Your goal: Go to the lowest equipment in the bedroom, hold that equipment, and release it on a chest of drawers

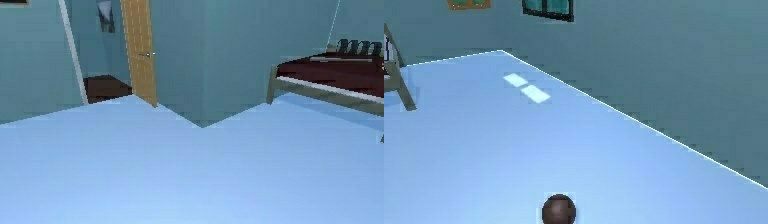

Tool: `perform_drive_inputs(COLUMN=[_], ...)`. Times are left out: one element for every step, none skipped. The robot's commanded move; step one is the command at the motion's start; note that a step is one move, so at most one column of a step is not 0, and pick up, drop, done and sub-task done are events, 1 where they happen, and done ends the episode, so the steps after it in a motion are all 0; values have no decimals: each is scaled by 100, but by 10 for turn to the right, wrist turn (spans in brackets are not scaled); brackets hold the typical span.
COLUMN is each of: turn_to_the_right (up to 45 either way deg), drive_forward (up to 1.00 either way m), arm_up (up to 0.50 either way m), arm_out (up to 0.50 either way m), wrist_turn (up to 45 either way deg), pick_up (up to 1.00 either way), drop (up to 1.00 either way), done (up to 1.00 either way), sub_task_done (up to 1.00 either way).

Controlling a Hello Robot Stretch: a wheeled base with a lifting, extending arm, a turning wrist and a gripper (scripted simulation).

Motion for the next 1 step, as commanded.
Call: perform_drive_inputs(turn_to_the_right=[0], drive_forward=[0], arm_up=[20], arm_out=[0], wrist_turn=[0], pick_up=[0], drop=[0], done=[0], sub_task_done=[0])
